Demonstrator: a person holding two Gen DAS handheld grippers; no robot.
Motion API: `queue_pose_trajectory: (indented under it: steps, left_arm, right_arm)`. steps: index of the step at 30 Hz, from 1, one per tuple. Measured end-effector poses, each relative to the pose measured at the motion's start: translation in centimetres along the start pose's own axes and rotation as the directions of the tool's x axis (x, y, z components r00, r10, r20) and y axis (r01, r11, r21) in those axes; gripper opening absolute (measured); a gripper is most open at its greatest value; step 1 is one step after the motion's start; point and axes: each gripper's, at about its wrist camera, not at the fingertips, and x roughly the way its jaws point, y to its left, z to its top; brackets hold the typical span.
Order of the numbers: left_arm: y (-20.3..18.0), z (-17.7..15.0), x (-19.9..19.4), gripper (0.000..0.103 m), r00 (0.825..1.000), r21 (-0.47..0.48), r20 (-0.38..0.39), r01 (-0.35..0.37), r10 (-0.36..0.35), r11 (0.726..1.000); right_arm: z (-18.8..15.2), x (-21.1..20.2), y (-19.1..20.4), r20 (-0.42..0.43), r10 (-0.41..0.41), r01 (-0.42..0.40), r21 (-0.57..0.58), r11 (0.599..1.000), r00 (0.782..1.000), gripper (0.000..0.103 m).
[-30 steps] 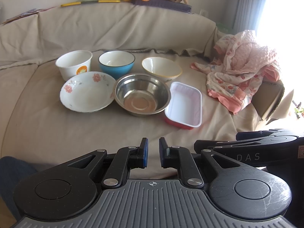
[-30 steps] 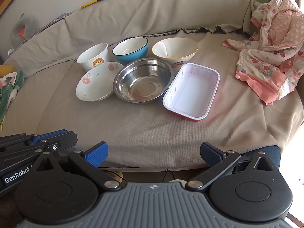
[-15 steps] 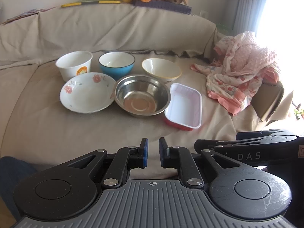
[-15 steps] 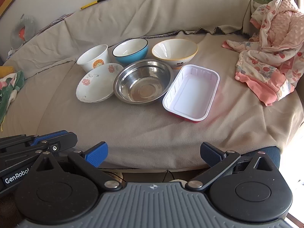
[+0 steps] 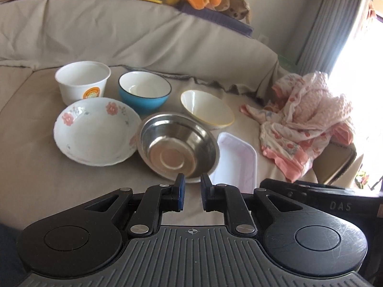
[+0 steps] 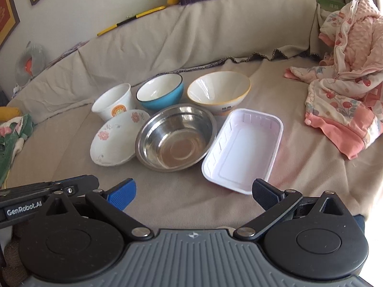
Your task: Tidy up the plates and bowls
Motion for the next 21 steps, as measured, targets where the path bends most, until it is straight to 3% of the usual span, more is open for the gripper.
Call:
queue_pose_trajectory:
  steps: [4,6,8,9,11,14,17,21]
  left_arm:
    - [1.4,3.4,1.8,0.015,0.997,-0.011,0.001,0.078,-0.078,0.997]
    - [0.9,5.8,2.8,0.015,0.999,0.019,0.023,0.034,-0.034,0.999]
    - [-0.8,8.5,4.0,0.015,0.999,0.126,0.037,-0.043,0.038,0.991]
    - [-1.2,9.4,4.3,0.015,0.999,0.171,0.047,-0.035,0.028,0.985]
    - [-0.5,10.4,5.1,0.015,0.996,0.166,0.059,0.057,-0.068,0.984]
    - [2.5,10.1,7.0,0.015,0.975,0.047,0.058,0.21,-0.213,0.977]
    - [2.9,10.0,9.2,0.015,0.961,0.035,-0.019,0.275,-0.274,0.961]
    - [2.1,9.2,11.3,0.015,0.926,0.056,-0.077,0.373,-0.368,0.926]
  right_arm:
    - [1.7,1.8,-0.2,0.017,0.002,-0.002,0.005,1.0,1.0,0.103]
    - [2.6,2.7,-0.4,0.013,0.019,-0.02,0.017,1.0,1.0,0.103]
    - [3.6,3.0,-0.6,0.036,-0.009,0.008,0.028,1.0,0.999,0.103]
    - [4.0,3.1,-0.7,0.052,-0.039,0.038,0.027,0.999,0.998,0.103]
    - [4.9,3.5,-0.7,0.055,-0.12,0.12,0.003,0.993,0.991,0.103]
    - [5.9,4.6,-1.4,0.038,-0.248,0.249,-0.026,0.968,0.968,0.103]
    - [6.2,5.8,-3.6,-0.002,-0.316,0.316,0.031,0.948,0.949,0.103]
    - [5.1,7.3,-6.6,-0.066,-0.365,0.369,0.074,0.926,0.929,0.103]
